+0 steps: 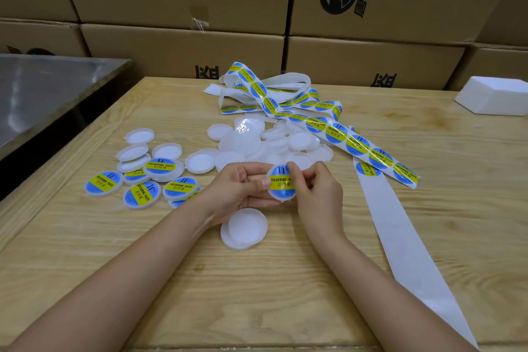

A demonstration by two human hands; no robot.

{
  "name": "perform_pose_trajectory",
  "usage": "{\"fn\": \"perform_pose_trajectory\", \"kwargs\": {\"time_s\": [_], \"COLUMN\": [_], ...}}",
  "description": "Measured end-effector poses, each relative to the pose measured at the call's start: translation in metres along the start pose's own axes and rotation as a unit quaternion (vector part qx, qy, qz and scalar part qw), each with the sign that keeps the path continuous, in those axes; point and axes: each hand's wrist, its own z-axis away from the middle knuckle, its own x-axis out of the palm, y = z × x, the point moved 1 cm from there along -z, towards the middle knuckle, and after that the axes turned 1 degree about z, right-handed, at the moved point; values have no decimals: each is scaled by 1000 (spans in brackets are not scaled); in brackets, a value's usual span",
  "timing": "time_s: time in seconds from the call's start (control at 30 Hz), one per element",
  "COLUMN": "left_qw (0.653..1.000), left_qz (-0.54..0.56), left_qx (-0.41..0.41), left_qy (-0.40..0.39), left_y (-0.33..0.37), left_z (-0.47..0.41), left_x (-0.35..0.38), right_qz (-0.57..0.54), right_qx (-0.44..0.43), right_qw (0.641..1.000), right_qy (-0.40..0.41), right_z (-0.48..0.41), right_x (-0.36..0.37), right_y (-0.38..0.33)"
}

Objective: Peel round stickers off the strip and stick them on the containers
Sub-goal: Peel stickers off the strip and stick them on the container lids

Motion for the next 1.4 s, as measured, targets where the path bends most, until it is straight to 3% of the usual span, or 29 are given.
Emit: {"fn": "perform_pose_trajectory", "kwargs": {"time_s": [0.17, 0.47, 0.6, 1.4], "left_qw": [1000, 996, 996, 998], "left_qz": [-17, 86, 81, 52], "left_qx": [15, 25, 24, -16], "left_qy": [-5, 12, 14, -16], "left_y": [-1, -1, 1, 3], "left_z": [-2, 0, 0, 5], "left_x": [0, -11, -14, 0], "right_qz": [13, -81, -67, -59], "right_qx": [0, -77, -127, -85], "right_qw": [1000, 986, 985, 992], "right_qy": [-29, -122, -99, -75], "right_z": [1, 5, 6, 11], "right_x": [2, 1, 0, 0], "right_y": [-1, -7, -3, -7]}}
